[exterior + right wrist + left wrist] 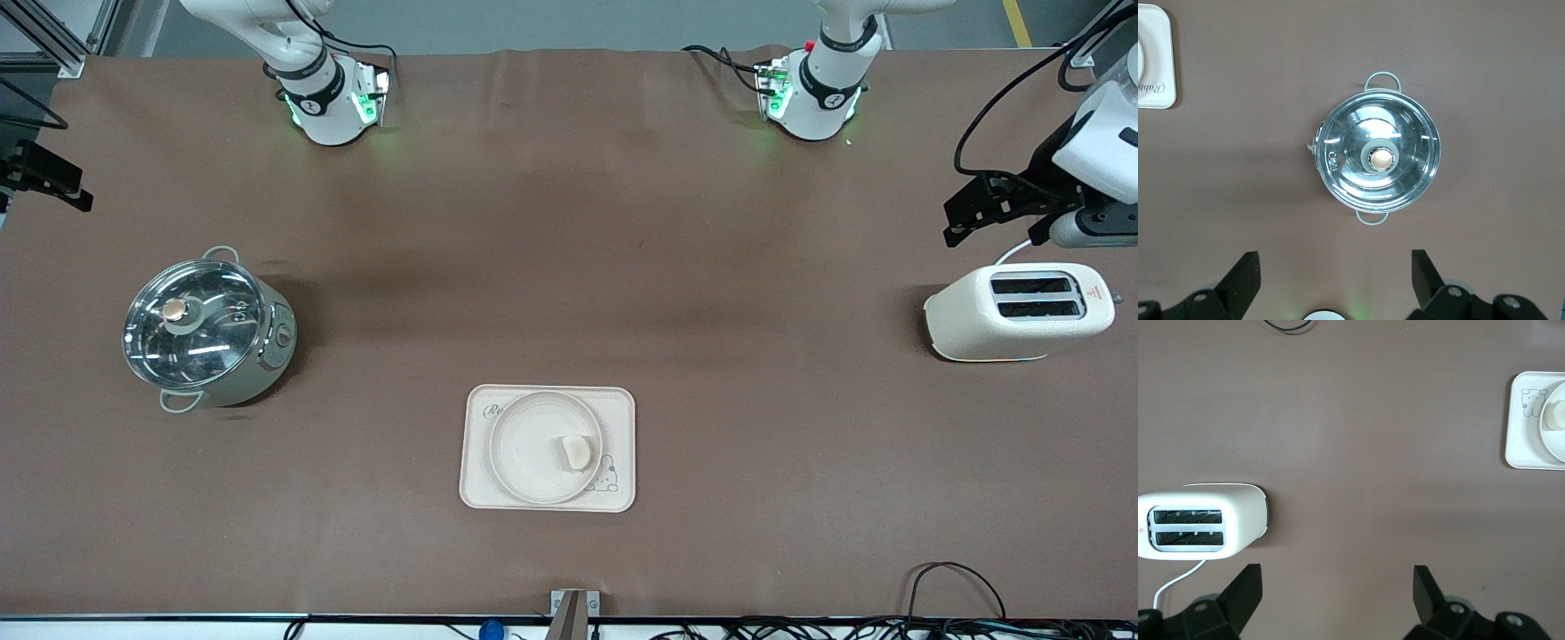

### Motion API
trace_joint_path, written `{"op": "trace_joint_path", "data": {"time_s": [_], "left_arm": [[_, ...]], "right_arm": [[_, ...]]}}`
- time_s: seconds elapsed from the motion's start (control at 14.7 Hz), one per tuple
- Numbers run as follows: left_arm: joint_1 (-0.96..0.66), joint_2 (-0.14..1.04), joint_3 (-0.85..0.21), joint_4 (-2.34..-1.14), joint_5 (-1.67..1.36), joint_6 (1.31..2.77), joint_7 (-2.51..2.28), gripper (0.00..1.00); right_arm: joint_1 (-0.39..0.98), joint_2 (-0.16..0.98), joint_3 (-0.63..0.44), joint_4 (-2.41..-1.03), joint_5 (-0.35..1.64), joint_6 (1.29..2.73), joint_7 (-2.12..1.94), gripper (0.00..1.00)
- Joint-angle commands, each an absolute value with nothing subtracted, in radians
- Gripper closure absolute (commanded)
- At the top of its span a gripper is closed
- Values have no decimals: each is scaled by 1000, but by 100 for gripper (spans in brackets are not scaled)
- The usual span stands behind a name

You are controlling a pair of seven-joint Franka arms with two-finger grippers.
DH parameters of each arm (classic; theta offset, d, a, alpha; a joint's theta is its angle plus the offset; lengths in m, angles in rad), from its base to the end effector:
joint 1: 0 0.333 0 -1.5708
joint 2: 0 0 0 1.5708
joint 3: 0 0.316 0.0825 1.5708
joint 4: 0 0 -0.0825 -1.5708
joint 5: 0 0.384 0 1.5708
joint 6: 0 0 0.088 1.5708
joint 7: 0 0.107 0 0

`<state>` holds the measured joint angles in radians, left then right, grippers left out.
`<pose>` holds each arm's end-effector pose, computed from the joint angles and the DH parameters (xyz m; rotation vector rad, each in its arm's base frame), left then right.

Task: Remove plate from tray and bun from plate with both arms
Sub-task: 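Move the right gripper toward the white plate on the cream tray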

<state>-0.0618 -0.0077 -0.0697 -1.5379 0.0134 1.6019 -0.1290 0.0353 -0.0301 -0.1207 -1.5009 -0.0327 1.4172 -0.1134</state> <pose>0.5512 -0.0717 0.6472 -3.1350 0.0038 -0.1143 0.5266 -0.0502 0.6601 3.1168 0.0374 -0.0879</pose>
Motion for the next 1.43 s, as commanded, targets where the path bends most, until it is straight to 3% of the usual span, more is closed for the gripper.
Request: {"op": "trace_joint_path", "data": {"time_s": [0.0, 0.48, 0.75, 1.36], "left_arm": [[-60, -3, -66, -1523, 29, 1597, -106, 0], [-66, -3, -67, -1522, 26, 1595, -115, 0], [-64, -3, -67, -1523, 31, 1595, -114, 0], [-63, -3, -69, -1523, 29, 1594, -112, 0]], "right_arm": [[38, -49, -112, -1519, -49, 1413, -126, 0], [61, -38, -110, -1516, -40, 1489, -133, 0], [115, 40, -110, -1517, -12, 1577, -114, 0], [253, 476, -103, -1476, 360, 2001, -14, 0]]}}
